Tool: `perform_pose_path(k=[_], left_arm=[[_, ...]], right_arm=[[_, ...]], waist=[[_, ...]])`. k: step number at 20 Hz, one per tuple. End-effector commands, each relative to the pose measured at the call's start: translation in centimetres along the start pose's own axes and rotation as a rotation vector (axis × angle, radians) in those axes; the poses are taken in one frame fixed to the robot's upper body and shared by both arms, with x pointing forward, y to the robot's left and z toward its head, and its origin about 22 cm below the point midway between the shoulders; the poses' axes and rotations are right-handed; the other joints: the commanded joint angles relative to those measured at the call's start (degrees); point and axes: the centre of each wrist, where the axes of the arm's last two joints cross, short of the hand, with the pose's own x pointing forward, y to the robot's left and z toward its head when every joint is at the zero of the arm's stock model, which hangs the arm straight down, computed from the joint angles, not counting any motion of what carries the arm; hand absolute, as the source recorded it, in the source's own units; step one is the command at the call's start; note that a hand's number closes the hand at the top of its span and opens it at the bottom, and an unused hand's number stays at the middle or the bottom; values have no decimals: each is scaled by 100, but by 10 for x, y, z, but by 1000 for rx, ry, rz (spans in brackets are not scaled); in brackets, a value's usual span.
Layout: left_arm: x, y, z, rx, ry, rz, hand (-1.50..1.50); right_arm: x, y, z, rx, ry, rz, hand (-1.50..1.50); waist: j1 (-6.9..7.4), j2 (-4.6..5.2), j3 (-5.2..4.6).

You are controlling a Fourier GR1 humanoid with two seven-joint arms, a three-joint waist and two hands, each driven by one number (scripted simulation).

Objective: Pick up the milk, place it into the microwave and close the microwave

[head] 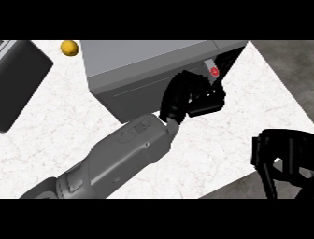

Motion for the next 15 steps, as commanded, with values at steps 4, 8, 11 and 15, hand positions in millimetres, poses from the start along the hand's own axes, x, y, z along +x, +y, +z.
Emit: perform_pose_path(k=[4, 8, 11, 15], left_arm=[[-25, 56, -7, 183, 66, 153, 150], [-28, 73, -6, 155, 57, 171, 150], [-38, 82, -2, 136, 61, 178, 150], [-41, 82, -3, 102, 62, 193, 150]], right_arm=[[-8, 28, 1, -15, -31, -47, 150], [-11, 41, 0, -36, -34, -57, 150], [-7, 51, -2, -23, -38, -44, 150], [-4, 63, -8, -25, -57, -36, 150]], waist=[[225, -28, -33], [365, 6, -39], [386, -42, -38], [429, -28, -37]])
